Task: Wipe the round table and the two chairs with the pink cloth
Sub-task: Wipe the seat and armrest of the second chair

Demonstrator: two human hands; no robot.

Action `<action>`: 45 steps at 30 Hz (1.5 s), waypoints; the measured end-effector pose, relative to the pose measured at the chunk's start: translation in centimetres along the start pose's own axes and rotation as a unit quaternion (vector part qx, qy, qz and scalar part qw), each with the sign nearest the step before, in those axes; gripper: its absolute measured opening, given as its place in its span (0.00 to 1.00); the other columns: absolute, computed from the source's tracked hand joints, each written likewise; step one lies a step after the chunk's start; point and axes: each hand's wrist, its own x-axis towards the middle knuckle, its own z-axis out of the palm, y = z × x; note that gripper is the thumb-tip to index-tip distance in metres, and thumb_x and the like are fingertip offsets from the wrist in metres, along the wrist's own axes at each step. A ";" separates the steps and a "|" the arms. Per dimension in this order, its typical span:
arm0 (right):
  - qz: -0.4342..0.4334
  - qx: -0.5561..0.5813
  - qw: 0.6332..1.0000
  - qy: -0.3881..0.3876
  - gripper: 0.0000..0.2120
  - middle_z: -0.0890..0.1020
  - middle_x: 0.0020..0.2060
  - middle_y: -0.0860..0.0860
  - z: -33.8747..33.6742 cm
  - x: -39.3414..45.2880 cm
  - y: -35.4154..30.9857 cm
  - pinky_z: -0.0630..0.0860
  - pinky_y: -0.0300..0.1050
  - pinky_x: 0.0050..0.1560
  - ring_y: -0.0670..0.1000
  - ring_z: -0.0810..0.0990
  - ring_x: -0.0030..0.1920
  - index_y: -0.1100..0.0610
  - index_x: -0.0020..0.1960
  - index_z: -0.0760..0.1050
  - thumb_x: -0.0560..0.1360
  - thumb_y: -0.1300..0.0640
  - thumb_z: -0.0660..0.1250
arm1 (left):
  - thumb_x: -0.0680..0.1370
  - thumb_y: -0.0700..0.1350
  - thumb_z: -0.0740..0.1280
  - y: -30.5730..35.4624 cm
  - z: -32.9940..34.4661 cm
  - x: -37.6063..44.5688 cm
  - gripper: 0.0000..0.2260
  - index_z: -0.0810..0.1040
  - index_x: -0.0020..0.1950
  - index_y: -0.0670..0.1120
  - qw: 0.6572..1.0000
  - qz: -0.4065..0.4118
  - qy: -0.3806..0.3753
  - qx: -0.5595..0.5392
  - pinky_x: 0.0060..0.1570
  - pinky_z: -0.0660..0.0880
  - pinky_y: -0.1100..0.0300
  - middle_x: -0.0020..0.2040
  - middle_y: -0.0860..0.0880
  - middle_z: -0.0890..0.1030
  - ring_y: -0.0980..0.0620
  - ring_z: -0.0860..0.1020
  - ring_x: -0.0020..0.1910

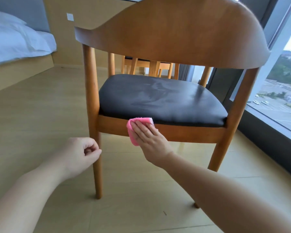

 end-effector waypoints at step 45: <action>-0.053 -0.017 0.998 -0.024 0.29 0.55 0.77 0.56 2.6 -11.2 10.5 0.40 0.55 0.76 0.57 0.48 0.77 0.60 0.77 0.46 0.77 0.60 0.49 | 0.75 0.51 0.67 10.0 8.4 2.5 0.21 0.63 0.27 0.46 0.993 0.099 -0.062 0.030 0.28 0.67 0.56 0.23 0.52 0.67 0.50 0.68 0.26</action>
